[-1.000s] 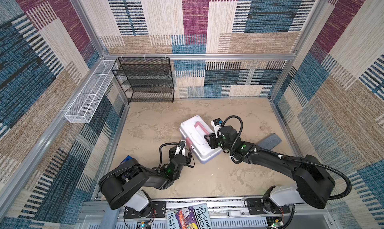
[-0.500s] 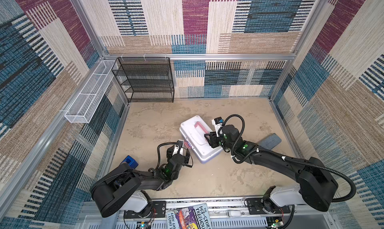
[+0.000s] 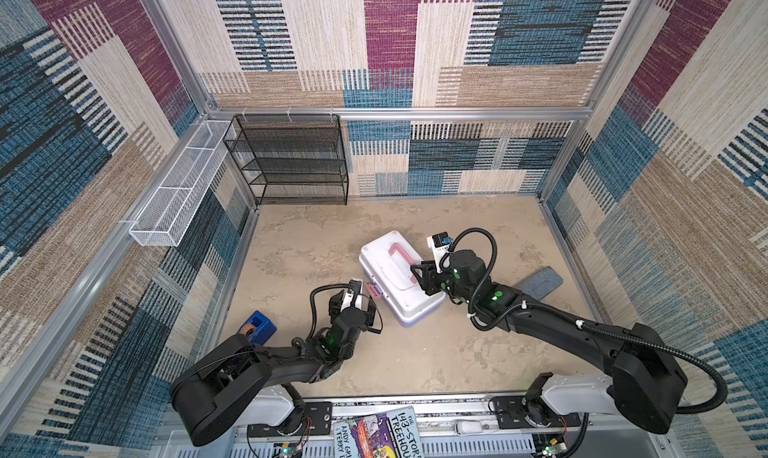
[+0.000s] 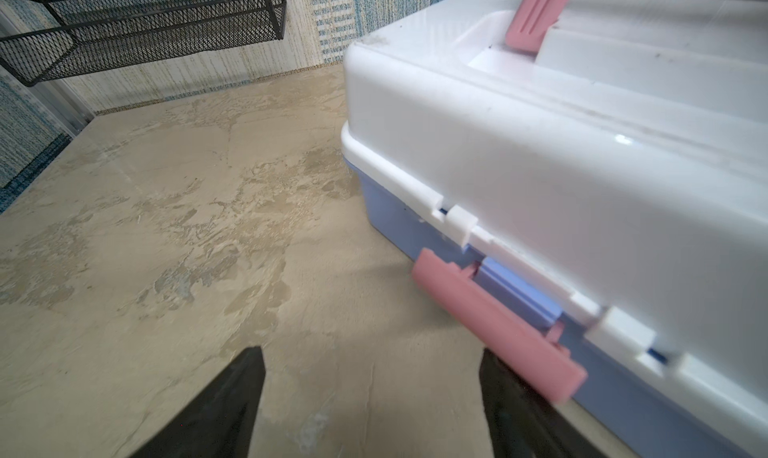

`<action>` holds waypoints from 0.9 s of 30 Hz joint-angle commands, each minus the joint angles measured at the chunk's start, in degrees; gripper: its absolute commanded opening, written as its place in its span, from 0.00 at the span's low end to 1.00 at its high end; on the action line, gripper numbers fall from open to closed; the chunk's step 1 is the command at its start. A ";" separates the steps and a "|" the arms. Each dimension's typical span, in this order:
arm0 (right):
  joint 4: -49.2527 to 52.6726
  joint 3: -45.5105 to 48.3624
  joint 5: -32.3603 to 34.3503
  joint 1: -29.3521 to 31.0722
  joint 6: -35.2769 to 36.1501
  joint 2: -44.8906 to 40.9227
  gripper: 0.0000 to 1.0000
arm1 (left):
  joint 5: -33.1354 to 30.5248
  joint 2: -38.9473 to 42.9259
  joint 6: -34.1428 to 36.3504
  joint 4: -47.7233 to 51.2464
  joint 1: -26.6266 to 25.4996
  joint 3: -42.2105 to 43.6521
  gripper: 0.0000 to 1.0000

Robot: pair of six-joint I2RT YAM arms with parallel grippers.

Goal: Pack the tool kit

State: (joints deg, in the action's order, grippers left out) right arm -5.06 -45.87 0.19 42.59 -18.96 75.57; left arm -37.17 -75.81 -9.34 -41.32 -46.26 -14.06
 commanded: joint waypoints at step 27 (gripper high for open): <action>-2.53 -8.14 -3.87 7.33 4.97 11.17 0.03 | 5.56 -0.66 -4.54 0.10 2.93 -0.86 0.85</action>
State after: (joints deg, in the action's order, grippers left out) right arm -7.38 -53.28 -2.46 49.78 -14.90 86.02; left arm -32.49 -76.42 -12.21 -39.70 -43.55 -14.46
